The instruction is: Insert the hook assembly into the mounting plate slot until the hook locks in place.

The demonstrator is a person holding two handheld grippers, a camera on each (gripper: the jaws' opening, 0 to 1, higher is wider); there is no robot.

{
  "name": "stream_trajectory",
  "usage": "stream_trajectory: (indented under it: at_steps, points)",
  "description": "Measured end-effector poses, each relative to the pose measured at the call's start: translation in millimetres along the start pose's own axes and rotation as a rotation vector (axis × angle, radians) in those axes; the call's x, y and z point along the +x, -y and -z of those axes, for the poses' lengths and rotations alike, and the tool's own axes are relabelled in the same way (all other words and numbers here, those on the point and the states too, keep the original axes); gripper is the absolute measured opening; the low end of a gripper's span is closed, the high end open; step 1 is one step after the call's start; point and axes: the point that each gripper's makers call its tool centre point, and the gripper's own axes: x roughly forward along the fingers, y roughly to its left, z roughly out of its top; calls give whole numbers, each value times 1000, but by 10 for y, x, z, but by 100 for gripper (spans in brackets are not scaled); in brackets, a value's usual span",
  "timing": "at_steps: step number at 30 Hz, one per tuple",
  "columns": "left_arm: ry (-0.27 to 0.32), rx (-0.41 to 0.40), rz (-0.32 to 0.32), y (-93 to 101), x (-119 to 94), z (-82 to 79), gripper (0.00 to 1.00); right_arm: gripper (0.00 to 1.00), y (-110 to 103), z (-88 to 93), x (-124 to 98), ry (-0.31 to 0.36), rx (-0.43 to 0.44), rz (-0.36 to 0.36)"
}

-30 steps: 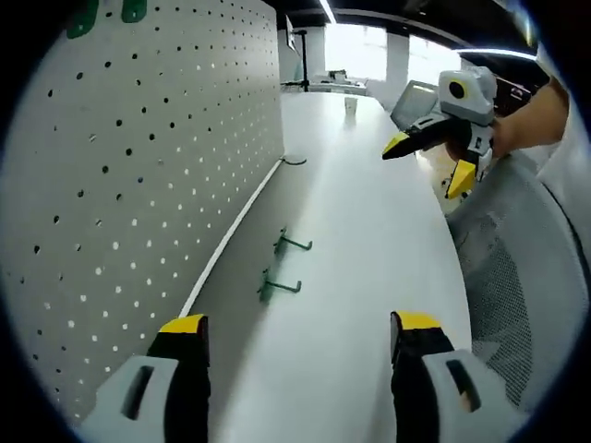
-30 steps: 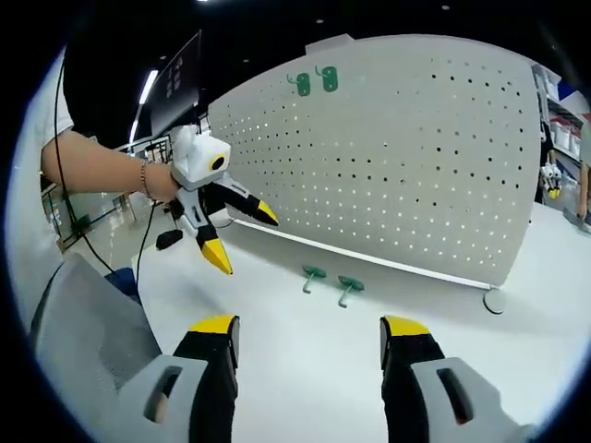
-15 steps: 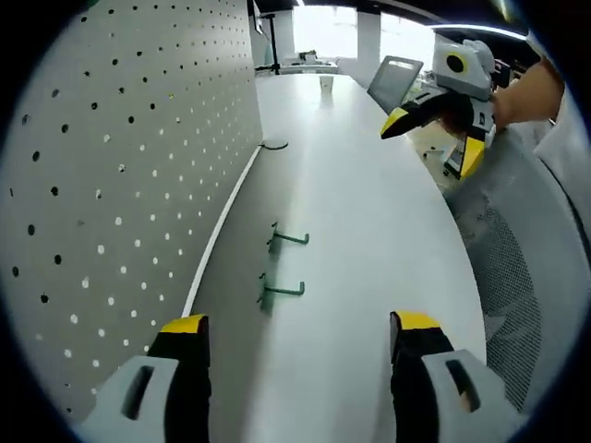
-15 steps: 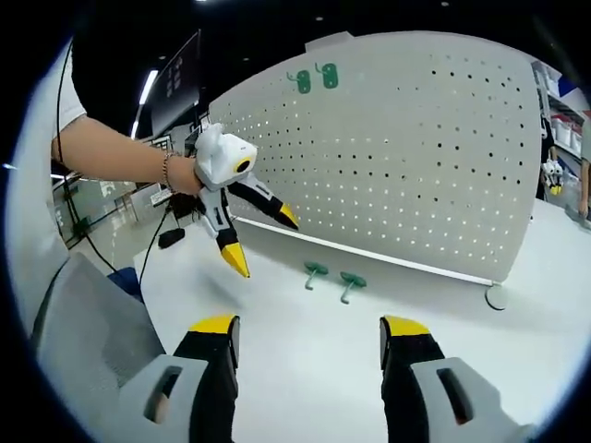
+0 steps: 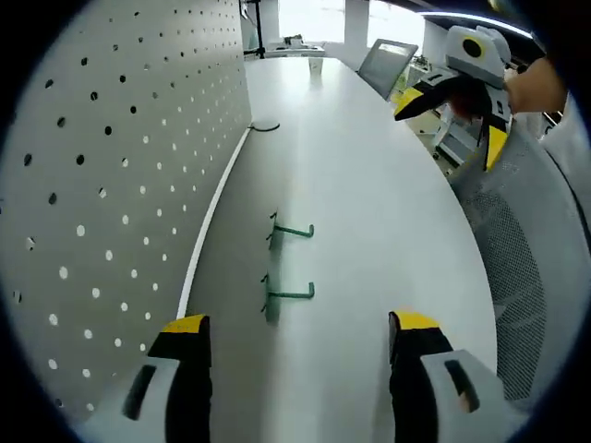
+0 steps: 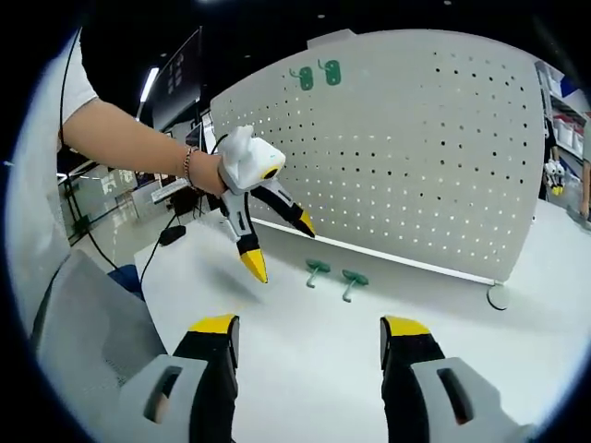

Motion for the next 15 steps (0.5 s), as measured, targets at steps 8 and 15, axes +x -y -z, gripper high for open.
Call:
stream_trajectory:
  at_steps: [8, 15]
  points:
    - [-62, 8, 49, 10, 141, 74, 80, 60, -14, -22, 19, 6, 11, -6]
    - [-110, 15, 61, -52, 238, 129, 80, 59, -13, -36, 19, 8, 14, -5]
